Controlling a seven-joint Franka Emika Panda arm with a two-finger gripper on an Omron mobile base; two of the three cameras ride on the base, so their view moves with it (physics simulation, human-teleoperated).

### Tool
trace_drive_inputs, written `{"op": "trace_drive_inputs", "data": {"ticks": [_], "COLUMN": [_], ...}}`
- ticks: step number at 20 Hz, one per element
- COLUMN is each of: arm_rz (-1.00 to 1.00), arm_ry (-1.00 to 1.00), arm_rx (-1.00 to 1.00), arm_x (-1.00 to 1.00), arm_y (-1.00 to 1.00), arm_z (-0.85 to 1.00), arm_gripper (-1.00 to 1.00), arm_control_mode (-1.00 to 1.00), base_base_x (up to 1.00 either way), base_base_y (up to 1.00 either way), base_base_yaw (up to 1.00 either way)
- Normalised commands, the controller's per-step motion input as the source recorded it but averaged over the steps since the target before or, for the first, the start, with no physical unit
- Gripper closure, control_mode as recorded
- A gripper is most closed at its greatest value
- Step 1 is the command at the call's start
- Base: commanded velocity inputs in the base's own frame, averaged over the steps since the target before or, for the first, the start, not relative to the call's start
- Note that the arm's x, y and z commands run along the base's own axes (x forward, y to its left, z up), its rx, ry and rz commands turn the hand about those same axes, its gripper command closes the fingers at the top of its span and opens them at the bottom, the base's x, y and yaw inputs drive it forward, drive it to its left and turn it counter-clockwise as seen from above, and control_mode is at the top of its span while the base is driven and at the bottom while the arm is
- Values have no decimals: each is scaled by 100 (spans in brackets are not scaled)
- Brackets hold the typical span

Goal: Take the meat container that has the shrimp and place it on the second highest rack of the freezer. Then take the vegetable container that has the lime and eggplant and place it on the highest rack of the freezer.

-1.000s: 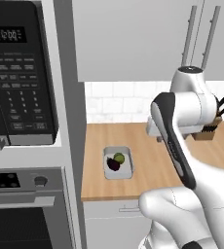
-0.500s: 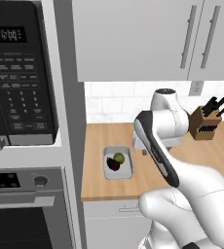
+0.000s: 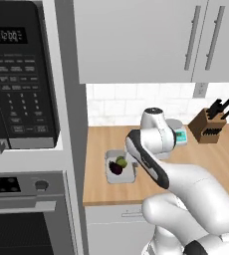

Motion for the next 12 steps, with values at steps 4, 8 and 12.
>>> {"op": "trace_drive_inputs", "data": {"ticks": [4,8,12], "arm_rz": [0,0,0], "arm_ry": [0,0,1], "arm_rx": [0,0,0], "arm_x": [11,8,31], "arm_y": [29,26,4], "arm_z": [-41,-31,-51], "arm_gripper": [-100,-100,-100], "arm_control_mode": [-100,-100,-100], "base_base_x": [0,0,0], "base_base_y": [0,0,0], "base_base_yaw": [0,0,0]}}
